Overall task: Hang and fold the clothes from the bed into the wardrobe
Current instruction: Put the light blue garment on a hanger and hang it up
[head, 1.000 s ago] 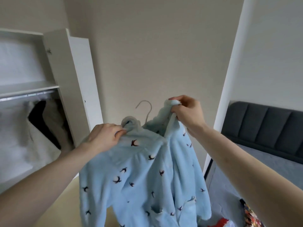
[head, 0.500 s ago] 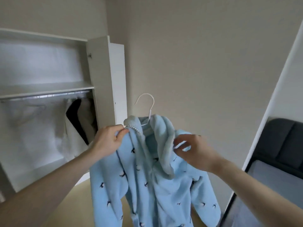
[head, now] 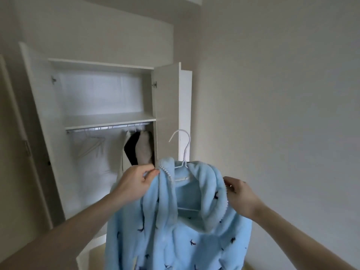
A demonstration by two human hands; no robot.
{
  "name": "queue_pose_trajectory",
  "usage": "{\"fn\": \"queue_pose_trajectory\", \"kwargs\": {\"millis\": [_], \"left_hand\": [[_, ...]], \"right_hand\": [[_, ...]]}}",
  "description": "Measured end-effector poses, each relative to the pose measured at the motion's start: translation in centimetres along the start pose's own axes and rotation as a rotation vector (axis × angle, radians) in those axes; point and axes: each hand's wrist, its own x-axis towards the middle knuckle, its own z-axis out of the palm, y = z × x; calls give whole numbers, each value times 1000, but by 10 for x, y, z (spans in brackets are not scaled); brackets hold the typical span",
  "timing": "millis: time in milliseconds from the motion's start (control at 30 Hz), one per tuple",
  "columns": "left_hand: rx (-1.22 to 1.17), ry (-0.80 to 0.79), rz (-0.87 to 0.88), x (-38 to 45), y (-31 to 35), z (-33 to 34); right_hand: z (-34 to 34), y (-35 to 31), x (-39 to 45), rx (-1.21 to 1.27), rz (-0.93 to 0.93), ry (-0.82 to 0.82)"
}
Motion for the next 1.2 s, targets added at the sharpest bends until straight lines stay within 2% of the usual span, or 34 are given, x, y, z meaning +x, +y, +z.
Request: {"fn": "queue_pose_trajectory", "kwargs": {"millis": [233,300,433,500,567,700,833,933,1033,1100,1200], "left_hand": [[-25,-66,-64,11,-50,-19],[-56,-113,-125,11,-65,-20],[-291,-201,-350,19,-82,-28],[-233,-219,-381,33,-84,-26],[-149,-177,-377,49,-94,-17],[-135,-24,-452,75,-128,2],[-44,-27,-513,107,-156,11],[207,-54,-450,129,-201,25],[341,-114,-479,155,-244,42],[286,-169,-473,168,-259,47],[-17,-171,-549,189,-269,56]], "right_hand": [[81,-63,56,74,-105,-25],[96,-70,70,86,-113,-48],[121,-79,94,141,-147,-19],[133,-86,111,144,-189,-9],[148,-90,132,121,-232,-21],[173,-87,174,138,-301,-61],[188,-72,234,253,-226,-161],[197,-57,271,307,-151,-309],[211,-43,314,373,-67,-449],[220,-41,338,426,-2,-458],[242,-31,378,471,29,-449]]}}
